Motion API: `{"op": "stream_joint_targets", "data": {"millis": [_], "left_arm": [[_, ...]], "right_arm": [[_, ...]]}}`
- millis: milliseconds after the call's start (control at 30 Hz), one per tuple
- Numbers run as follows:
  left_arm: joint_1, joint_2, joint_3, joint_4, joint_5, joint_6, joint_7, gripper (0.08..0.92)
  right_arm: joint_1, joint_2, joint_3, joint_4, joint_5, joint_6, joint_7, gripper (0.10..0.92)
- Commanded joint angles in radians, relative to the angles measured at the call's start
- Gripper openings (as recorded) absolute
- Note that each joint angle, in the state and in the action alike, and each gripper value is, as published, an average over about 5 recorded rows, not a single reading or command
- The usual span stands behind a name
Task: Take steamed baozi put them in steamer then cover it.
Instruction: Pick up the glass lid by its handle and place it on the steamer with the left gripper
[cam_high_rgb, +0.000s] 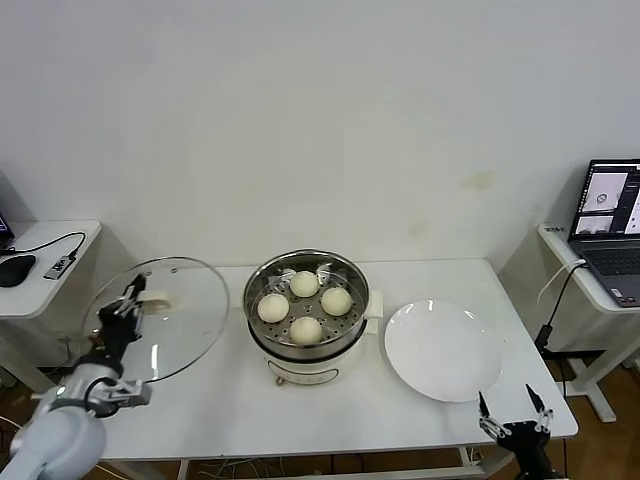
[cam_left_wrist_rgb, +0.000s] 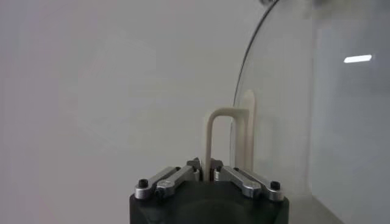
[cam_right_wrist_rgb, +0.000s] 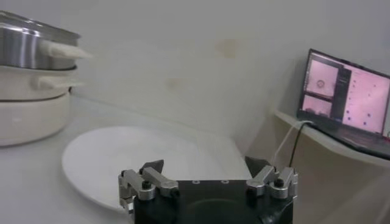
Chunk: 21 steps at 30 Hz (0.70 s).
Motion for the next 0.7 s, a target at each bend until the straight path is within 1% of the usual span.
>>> {"op": "stream_joint_targets", "data": {"millis": [33,133,267,367,533,700], "left_arm": [[-0.449,0.077,0.555,-0.051,-0.08,0.309,0.052,0.151],[-0.576,0.021,0.655,-0.002,-0.056,0.349,0.086,0.151],[-0.681,-0.067,0.752,0.04,-0.026,0.407,0.127,0.151],[-0.718,-0.138,0.792,0.07,0.015,0.439,0.151,0.151],[-0.741,-0.241,0.83,0.134,0.104,0.457,0.194,0.151],[-0.776,-0.295,0.86,0.203,0.148,0.46,0.226,0.151]], "right_arm": [[0.034,0.048,-0.062,-0.004,-0.127,0.001,0.025,0.823],[0.05,0.072,-0.074,-0.01,-0.169,-0.008,0.041,0.823],[0.047,0.084,-0.09,-0.002,-0.216,-0.011,0.052,0.823],[0.045,0.085,-0.093,-0.002,-0.227,-0.015,0.062,0.823],[0.045,0.084,-0.085,-0.005,-0.231,-0.008,0.068,0.823],[0.03,0.084,-0.08,0.017,-0.228,-0.004,0.068,0.823]]}}
